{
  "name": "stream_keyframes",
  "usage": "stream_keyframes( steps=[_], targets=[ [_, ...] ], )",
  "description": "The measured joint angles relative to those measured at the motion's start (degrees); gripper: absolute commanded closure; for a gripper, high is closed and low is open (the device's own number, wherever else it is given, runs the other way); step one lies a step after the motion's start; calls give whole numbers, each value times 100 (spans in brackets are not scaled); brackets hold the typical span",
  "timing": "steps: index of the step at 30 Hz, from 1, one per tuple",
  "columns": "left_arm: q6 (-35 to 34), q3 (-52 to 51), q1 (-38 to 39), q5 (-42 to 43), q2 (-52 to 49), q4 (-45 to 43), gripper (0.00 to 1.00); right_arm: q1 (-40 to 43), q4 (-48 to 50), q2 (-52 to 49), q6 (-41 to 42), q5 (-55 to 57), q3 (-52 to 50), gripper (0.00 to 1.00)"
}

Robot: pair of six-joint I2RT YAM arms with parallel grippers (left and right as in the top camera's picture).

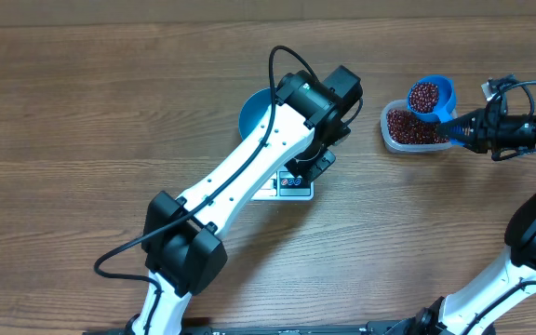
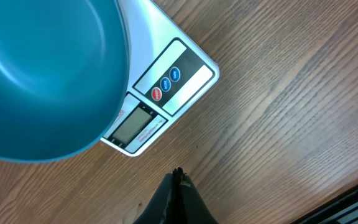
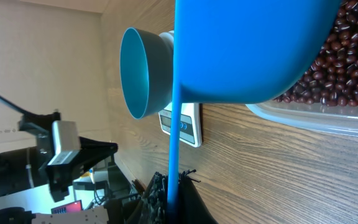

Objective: Scoop item into bowl and weigh 150g on scale
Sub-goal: 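Move the left gripper down toward the scale's front buttons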

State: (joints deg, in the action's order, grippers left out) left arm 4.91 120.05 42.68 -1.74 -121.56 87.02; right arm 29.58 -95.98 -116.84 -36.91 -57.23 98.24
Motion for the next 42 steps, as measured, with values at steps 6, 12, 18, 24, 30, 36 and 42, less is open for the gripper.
stream_keyframes(
  steps=[6, 12, 18, 24, 30, 36, 42],
  targets=[
    [2, 0, 0, -4, -149, -85, 96, 0, -2, 0, 2, 0, 0, 96],
    [48, 0, 0, 24, -151, -151, 96, 0, 13, 0, 2, 2, 0, 96],
    [170, 0, 46, -31, -151, -175, 96, 0, 39, 0, 0, 7, 0, 96],
    [225, 0, 125, -114, -151, -101, 95, 0, 37, 0, 4, 9, 0, 96],
    [306, 0, 140, -221, -151, -61, 96, 0, 46, 0, 2, 28, 0, 96],
    [601, 0, 140, -328, -142, 114, 96, 0, 52, 0, 2, 46, 0, 96],
    [756, -422, 140, -334, 238, -142, 96, 0, 50, 0, 4, 48, 0, 96]
  ],
)
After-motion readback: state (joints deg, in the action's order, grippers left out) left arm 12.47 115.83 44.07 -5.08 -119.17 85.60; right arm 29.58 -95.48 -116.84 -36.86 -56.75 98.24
